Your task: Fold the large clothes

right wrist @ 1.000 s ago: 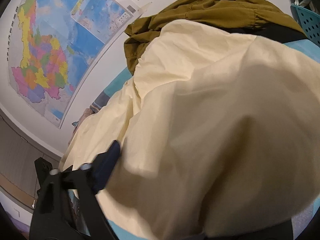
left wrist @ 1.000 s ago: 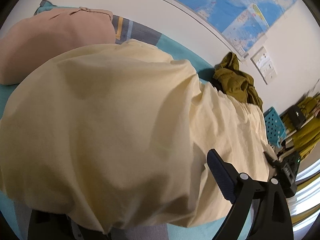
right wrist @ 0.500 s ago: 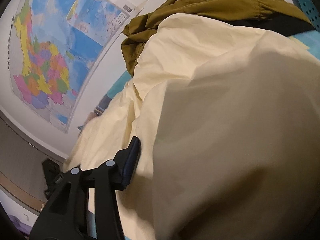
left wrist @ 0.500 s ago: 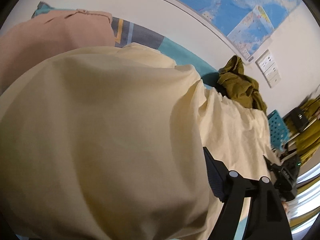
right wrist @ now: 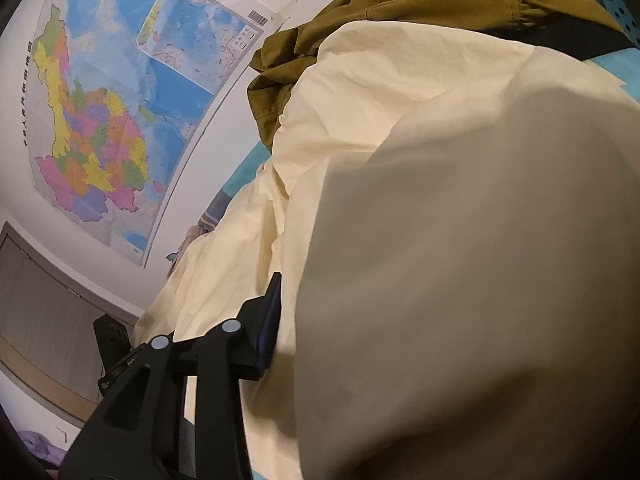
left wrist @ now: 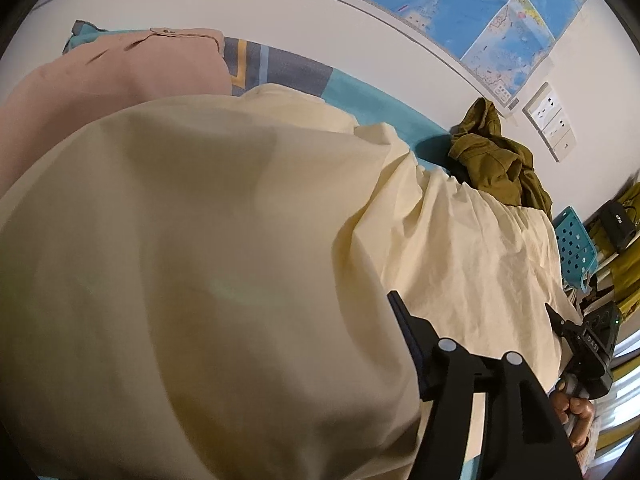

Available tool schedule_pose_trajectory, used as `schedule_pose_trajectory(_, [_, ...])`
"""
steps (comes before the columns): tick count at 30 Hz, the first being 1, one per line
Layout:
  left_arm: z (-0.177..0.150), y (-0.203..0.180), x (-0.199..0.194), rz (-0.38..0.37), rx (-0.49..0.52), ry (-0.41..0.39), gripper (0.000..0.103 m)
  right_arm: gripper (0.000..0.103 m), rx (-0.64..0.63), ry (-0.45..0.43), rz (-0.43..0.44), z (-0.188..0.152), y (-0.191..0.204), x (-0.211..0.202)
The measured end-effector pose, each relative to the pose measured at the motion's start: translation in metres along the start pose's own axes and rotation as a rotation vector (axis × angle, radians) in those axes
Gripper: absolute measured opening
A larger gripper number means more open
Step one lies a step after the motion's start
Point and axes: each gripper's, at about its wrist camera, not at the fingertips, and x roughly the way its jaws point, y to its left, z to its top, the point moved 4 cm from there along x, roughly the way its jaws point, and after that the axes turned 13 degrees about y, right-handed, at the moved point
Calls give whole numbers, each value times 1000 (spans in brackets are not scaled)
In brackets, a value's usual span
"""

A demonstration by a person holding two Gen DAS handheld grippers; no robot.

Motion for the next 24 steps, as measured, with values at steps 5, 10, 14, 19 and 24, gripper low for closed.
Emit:
schedule_pose_trajectory(5, [1,-4,1,20,17,-11,62,42,-13,1,-22,1,5,2])
schedule_pose_trajectory(10, [0,-4,1,22,25,-15,58,37,-9,4,-25,1,4,1])
schedule_pose_trajectory(14, [1,-4,2,29,33,-17,58,37,-5,4,-33,2,4,2])
schedule_pose_trajectory(19, [1,-5,0,28,35,-20,52,30,-11,1,-27,2,7,-1])
schedule_pose_trajectory(24, [1,-6,-10,15,35,-26,35,21,-35,-6,1,1,23,-18])
